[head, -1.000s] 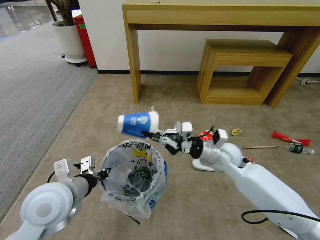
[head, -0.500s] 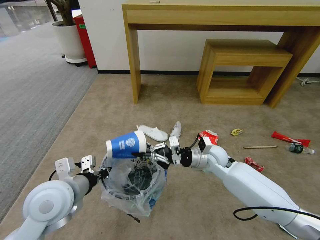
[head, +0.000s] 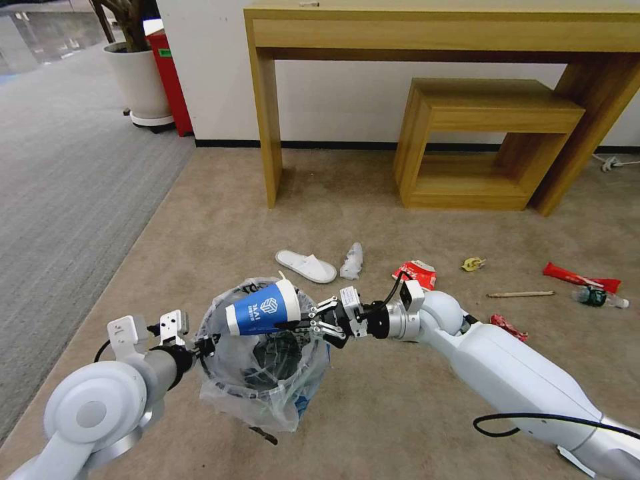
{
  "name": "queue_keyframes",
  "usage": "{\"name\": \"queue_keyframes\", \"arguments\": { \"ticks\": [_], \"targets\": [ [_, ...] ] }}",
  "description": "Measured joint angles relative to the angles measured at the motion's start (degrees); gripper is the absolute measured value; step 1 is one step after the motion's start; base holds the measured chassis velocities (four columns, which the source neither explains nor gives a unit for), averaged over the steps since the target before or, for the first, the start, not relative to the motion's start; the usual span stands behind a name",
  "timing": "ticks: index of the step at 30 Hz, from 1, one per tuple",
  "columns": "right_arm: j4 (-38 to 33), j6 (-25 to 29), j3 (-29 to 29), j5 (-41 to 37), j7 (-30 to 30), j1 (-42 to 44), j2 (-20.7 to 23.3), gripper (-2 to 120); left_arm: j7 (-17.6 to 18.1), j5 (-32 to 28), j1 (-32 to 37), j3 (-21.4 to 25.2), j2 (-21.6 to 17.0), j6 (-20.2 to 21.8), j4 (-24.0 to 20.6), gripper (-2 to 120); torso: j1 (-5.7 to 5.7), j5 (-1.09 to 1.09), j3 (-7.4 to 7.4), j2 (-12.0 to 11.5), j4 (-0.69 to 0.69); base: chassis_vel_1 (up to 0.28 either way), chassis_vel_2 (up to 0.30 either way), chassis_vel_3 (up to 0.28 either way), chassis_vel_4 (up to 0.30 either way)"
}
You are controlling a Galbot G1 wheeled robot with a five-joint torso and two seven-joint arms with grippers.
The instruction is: Pick up the trash bin and place the garbage on the floor into it.
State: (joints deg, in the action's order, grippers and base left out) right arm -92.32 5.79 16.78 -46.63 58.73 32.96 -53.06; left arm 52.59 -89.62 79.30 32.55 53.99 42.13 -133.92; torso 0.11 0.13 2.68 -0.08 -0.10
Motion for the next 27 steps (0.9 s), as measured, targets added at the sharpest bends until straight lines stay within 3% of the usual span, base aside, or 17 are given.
{"name": "queue_keyframes", "arguments": {
  "ticks": [11,14,18,21,27],
  "targets": [
    [-2.56,-5.45,-0.44,3.15,-7.09,-0.52,0.99,41,-0.04,0.39,0.93,0.16,0.10,0.00,-0.99,0,0.00,0.00,0.00,0.00,0.00,0.000,0.000,0.000,0.000],
    [-3.85,-7.85,-0.77,4.03,-10.12,-0.41,1.43,59,-0.06,0.37,1.19,0.16,0.12,0.00,-1.32,0,0.00,0.00,0.00,0.00,0.00,0.000,0.000,0.000,0.000],
    [-4.41,-8.40,-0.84,4.03,-10.53,-0.34,1.55,69,-0.06,0.39,1.22,0.15,0.16,0.00,-1.33,0,0.00,0.00,0.00,0.00,0.00,0.000,0.000,0.000,0.000],
    [-5.18,-8.58,-1.32,3.75,-10.51,-0.16,1.72,85,-0.06,0.47,1.16,0.16,0.25,0.00,-1.18,0,0.00,0.00,0.00,0.00,0.00,0.000,0.000,0.000,0.000],
    [-6.75,-7.09,-4.79,-0.26,-10.98,1.46,1.74,99,0.70,1.52,0.30,1.10,1.06,0.00,0.15,0,0.00,-0.01,0.00,0.00,0.00,0.000,0.000,0.000,0.000]
  ]
}}
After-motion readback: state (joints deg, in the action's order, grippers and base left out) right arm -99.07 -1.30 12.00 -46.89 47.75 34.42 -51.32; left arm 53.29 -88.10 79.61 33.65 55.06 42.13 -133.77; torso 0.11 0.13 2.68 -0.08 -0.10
